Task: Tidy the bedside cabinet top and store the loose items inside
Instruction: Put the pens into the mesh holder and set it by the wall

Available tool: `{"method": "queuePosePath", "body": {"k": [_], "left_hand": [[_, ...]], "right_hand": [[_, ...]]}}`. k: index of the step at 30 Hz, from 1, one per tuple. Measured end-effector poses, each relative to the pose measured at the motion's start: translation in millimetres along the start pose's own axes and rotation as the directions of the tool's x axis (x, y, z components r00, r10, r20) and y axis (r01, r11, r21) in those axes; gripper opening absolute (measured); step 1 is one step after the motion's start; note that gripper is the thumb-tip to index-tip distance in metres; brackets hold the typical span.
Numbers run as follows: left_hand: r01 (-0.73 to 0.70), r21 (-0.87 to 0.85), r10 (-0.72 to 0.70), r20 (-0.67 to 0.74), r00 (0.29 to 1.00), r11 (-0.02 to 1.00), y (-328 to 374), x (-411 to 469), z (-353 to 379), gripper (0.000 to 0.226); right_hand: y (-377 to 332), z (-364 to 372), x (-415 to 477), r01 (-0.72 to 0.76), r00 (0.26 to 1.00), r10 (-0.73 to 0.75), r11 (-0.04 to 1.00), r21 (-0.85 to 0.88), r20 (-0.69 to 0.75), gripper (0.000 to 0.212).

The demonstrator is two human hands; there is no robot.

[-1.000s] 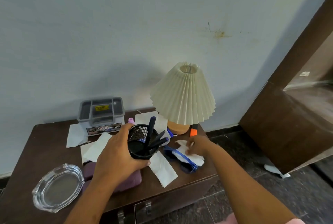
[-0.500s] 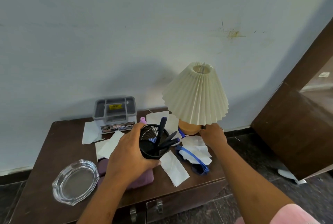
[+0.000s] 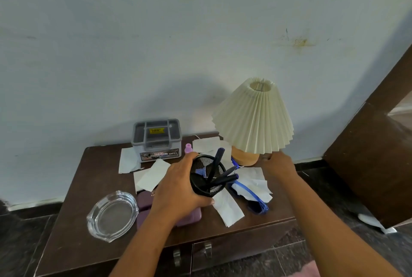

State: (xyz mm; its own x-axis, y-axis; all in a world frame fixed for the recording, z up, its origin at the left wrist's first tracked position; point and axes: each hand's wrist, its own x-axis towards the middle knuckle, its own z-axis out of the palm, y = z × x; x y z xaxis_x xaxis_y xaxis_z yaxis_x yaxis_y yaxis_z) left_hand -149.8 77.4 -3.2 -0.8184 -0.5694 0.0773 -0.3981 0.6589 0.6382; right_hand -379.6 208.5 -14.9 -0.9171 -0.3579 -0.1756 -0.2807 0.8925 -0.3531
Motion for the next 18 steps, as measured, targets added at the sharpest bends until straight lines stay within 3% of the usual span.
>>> {"method": "queuePosePath", "body": {"k": [4,8,11,16,18], "left_hand": [[-0.003,-0.009,0.003,0.021,1.0,1.0,0,-5,0,0.101],[-0.014,0.005,0.014,0.022,1.0,1.0,0,-12,0,0.102],[-0.007,0.021,0.006,0.023,1.0,1.0,1,-17,1,0.1],[-0.035,-0.061,0.037,0.029,0.999,0.998,-2,-20,0,0.095],[-0.049,-0.107,0.051,0.019,0.999,0.993,-4,-18,-2,0.094]], "right_hand": [[-32,-35,-54,0.123,0.964,-0.099,0.989,-0.082,0.248,0.028],[-61,-71,-109,0.268,0.957,-0.264,0.963,-0.018,0.117,0.024],[-82,-85,-141,0.434,0.901,-0.431,0.895,0.105,-0.049,0.02],[-109,-49,-157,0.581,0.809,-0.565,0.81,-0.08,0.163,0.022],[-111,-30,-156,0.633,0.772,-0.62,0.77,-0.084,0.136,0.02]]}}
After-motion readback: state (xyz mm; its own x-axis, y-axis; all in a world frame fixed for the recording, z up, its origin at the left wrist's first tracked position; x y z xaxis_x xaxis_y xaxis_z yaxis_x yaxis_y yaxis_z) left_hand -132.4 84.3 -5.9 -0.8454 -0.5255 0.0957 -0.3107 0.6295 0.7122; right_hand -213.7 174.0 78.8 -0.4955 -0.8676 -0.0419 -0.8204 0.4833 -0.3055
